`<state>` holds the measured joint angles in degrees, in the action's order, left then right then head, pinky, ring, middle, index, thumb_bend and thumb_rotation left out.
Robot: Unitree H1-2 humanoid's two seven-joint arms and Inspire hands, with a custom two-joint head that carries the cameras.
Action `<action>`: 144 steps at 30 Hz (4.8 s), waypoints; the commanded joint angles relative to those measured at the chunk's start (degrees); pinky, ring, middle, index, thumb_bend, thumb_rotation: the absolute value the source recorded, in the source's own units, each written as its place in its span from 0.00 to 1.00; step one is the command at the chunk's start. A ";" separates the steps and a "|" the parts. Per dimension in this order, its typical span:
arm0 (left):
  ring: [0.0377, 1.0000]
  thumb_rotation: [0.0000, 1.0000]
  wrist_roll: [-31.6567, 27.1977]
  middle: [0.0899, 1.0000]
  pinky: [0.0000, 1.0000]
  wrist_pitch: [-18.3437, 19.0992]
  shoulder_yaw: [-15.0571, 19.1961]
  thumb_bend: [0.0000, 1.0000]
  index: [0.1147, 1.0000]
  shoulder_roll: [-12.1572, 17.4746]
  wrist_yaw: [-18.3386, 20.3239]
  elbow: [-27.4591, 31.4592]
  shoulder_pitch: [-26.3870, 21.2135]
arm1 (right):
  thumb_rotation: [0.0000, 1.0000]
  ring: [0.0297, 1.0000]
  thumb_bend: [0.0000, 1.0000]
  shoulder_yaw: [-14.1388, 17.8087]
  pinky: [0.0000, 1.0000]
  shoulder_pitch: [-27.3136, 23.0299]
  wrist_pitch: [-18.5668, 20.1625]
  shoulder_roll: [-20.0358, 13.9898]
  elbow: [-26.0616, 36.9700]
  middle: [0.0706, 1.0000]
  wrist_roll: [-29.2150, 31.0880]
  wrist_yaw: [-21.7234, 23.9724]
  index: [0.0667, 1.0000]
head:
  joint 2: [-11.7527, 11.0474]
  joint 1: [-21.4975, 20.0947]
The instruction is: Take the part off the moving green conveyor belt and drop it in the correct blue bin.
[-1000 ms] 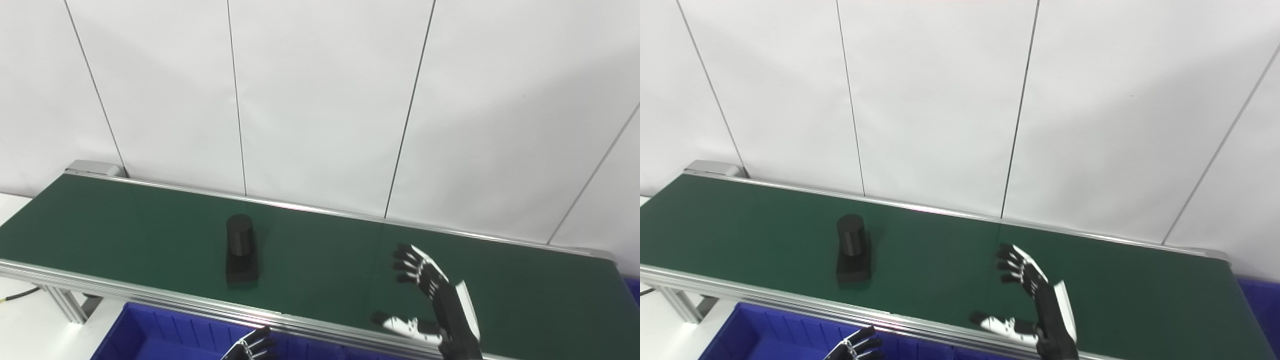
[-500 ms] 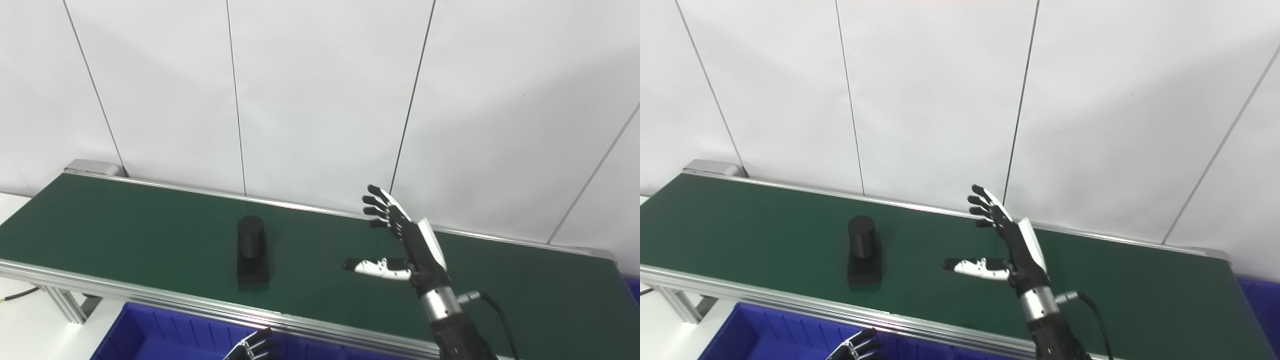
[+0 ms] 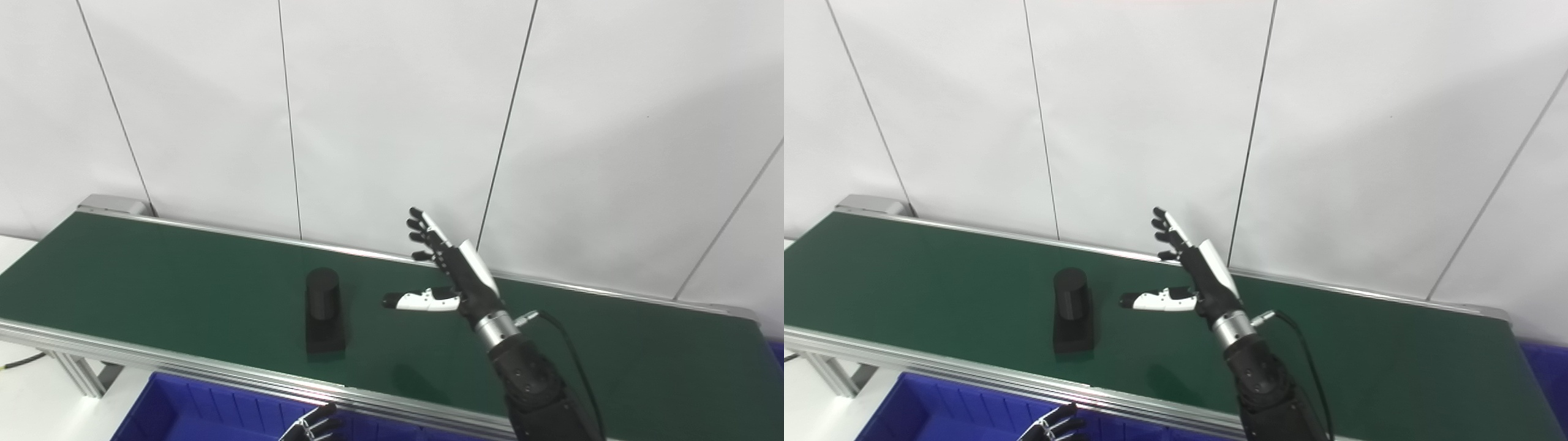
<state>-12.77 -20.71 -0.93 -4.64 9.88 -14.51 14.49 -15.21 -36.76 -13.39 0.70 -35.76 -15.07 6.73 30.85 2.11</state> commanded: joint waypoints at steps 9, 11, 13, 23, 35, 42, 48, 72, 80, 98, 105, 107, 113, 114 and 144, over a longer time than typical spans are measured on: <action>0.66 0.00 -0.28 0.70 0.66 -3.83 0.39 0.54 0.74 -0.69 0.17 -1.12 -1.72 | 0.43 0.98 0.91 -2.29 0.94 -7.49 -2.64 2.84 -10.10 1.00 -2.95 -1.43 1.00 | -0.75 1.49; 0.66 0.00 -0.34 0.70 0.65 -4.24 0.38 0.54 0.73 -0.87 0.19 -1.36 -1.80 | 0.43 1.00 0.91 -2.74 0.98 -8.43 -3.12 3.33 -12.70 1.00 -3.40 -1.95 1.00 | -0.86 1.85; 0.65 0.00 -0.26 0.70 0.64 -4.37 0.37 0.54 0.72 -1.07 0.05 -1.34 -1.74 | 0.41 1.00 0.93 -2.85 1.00 -9.33 -4.30 3.82 -15.28 1.00 -3.66 -2.73 1.00 | -0.93 2.19; 0.65 0.00 0.08 0.69 0.64 -5.31 0.41 0.55 0.72 -1.79 -0.07 -1.71 -1.71 | 0.39 1.00 0.92 -3.66 1.00 -12.44 -6.78 4.98 -22.50 1.00 -4.87 -4.36 1.00 | -1.26 3.62; 0.65 0.00 0.34 0.69 0.64 -5.74 0.97 0.58 0.71 -1.87 -0.33 -2.23 -2.19 | 0.29 0.94 0.89 -1.73 1.00 -17.02 -10.50 8.20 -35.93 0.98 -3.83 -13.58 1.00 | -2.04 4.95; 0.63 0.00 0.94 0.68 0.62 -5.70 0.51 0.60 0.71 -2.22 -0.48 0.24 -1.29 | 0.06 0.67 0.80 2.22 0.54 -18.58 -12.63 10.09 -39.97 0.86 -0.85 -18.79 0.92 | -1.31 4.90; 0.63 0.00 0.11 0.68 0.63 -4.87 0.05 0.60 0.71 -2.39 -0.39 1.90 -0.34 | 0.01 0.64 0.82 5.92 0.52 -19.68 -10.25 11.21 -42.22 0.85 3.67 -14.94 0.91 | -1.50 5.93; 0.65 0.00 1.10 0.69 0.65 -4.83 -1.21 0.61 0.73 -3.63 -1.39 3.11 2.08 | 0.00 0.56 0.83 -2.99 0.56 -17.02 -6.49 11.73 -43.81 0.64 -3.02 -15.28 0.57 | 0.78 6.70; 0.67 0.00 1.89 0.71 0.67 -5.09 -1.68 0.58 0.75 -4.10 -1.66 3.50 3.12 | 0.00 0.44 0.53 -7.37 0.35 -14.65 -7.53 11.37 -44.03 0.42 -7.53 -22.78 0.38 | 1.86 6.46; 0.67 0.00 0.92 0.72 0.67 -4.53 -2.08 0.56 0.75 -4.24 -1.43 2.91 3.10 | 0.00 0.43 0.51 -13.73 0.09 -6.65 -13.54 7.90 -29.06 0.08 -7.16 -39.24 0.06 | 3.05 4.47; 0.67 0.00 0.64 0.72 0.67 -3.27 -2.03 0.55 0.75 -3.67 -1.32 3.99 2.95 | 0.00 0.43 0.51 -16.02 0.09 -2.98 -13.54 5.34 -16.43 0.07 -6.24 -42.72 0.07 | 3.40 2.40; 0.67 0.00 0.54 0.72 0.67 -2.65 -2.12 0.54 0.75 -3.40 -1.13 4.66 3.05 | 0.00 0.43 0.51 -15.96 0.09 -1.24 -13.53 4.35 -11.35 0.07 -6.45 -42.53 0.07 | 3.59 1.23; 0.66 0.00 -0.78 0.72 0.67 -1.25 -2.31 0.52 0.75 -2.05 0.27 6.52 3.32 | 0.00 0.43 0.51 -12.57 0.08 7.99 -13.22 2.04 8.61 0.07 -9.12 -39.53 0.07 | 4.60 -4.50; 0.66 0.00 -0.80 0.72 0.67 -1.11 -2.34 0.51 0.75 -1.85 0.38 6.72 3.32 | 0.00 0.43 0.51 -11.88 0.08 9.41 -13.00 1.88 10.87 0.07 -9.68 -38.79 0.07 | 4.60 -4.50; 0.66 0.00 -6.71 0.70 0.67 10.13 -1.60 0.51 0.74 3.55 2.87 15.19 3.65 | 0.00 0.43 0.51 7.97 0.07 48.64 -9.73 -0.49 25.73 0.08 -6.78 -30.32 0.06 | 13.53 -17.10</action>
<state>-18.57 -10.19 -2.69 -1.18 12.00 -1.17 18.50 -7.69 12.96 -21.15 -0.27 -10.12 -22.78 -23.01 44.29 -15.02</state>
